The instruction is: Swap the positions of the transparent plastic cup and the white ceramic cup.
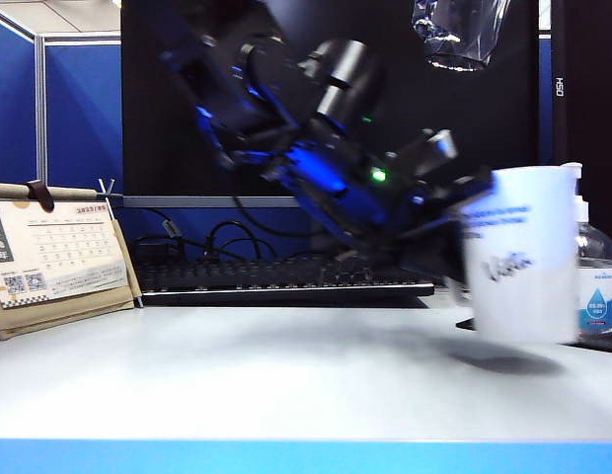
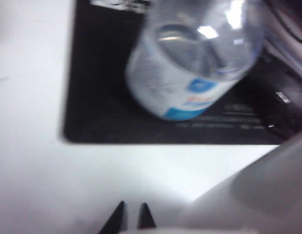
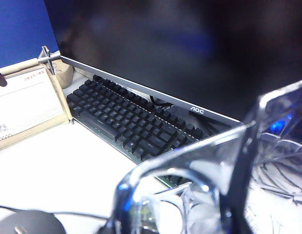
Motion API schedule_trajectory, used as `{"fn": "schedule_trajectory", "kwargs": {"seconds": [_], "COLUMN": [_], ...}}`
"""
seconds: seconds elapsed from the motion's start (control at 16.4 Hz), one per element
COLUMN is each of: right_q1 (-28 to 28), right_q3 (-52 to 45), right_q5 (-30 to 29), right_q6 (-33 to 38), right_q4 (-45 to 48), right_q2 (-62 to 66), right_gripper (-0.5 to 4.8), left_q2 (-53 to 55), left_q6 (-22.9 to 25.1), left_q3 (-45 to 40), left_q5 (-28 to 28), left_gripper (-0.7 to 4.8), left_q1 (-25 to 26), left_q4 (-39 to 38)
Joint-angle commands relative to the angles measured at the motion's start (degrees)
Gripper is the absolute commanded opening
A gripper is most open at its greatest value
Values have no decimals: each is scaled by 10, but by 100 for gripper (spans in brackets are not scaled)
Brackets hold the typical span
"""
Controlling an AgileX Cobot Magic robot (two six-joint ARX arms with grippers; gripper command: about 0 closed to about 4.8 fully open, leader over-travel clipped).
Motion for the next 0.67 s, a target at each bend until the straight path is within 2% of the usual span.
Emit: {"fn": "schedule_trajectory", "kwargs": {"seconds": [0.06,0.43,0.49,0.55,0.67], "right_q1": [0,0,0,0,0], "right_q3": [5,5,5,5,5], "right_q5": [0,-1,-1,-8,-13], "right_q6": [-8,-8,-8,-8,-8], "right_q4": [9,9,10,10,10], "right_q2": [-3,-3,-3,-3,-3], "right_gripper": [-6,-6,-7,-6,-6], "left_q2": [5,6,6,6,6], "left_q6": [-7,-3,-3,-3,-3], "left_q3": [11,11,12,11,12], "left_q5": [5,7,10,11,14], "left_gripper": [-6,3,30,88,129], "left_q1": [-3,-3,-3,-3,-3], "left_q4": [5,4,3,-5,-16]}}
